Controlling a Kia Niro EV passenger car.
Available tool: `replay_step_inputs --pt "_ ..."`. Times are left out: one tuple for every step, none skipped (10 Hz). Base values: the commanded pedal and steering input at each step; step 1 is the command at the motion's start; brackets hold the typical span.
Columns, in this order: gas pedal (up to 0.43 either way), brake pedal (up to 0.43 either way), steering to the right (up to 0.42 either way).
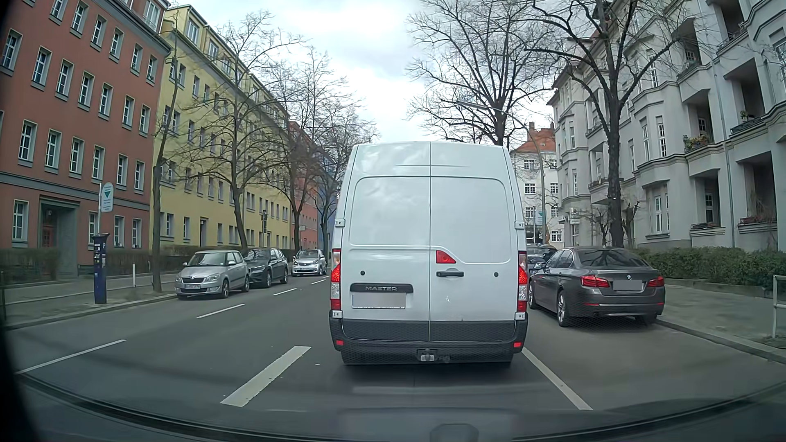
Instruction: Follow the waypoints while adhering to traffic rules and regulations
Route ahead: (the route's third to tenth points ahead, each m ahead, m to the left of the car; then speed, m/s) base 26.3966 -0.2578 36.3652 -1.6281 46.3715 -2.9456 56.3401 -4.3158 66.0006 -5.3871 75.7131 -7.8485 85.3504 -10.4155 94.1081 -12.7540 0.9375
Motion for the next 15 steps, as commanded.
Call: replay_step_inputs --pt "0.0 0.232 0.001" --pt "0.0 0.232 0.001" --pt "0.0 0.232 0.001" --pt "0.0 0.232 0.001" --pt "0.0 0.232 0.001" --pt "0.0 0.232 0.001" --pt "0.0 0.232 0.001" --pt "0.0 0.232 0.001" --pt "0.0 0.226 0.001" --pt "0.0 0.207 0.001" --pt "0.0 0.098 0.001" --pt "0.0 0.061 0.001" --pt "0.0 0.043 0.001" --pt "0.0 0.037 0.001" --pt "0.0 0.037 0.001"
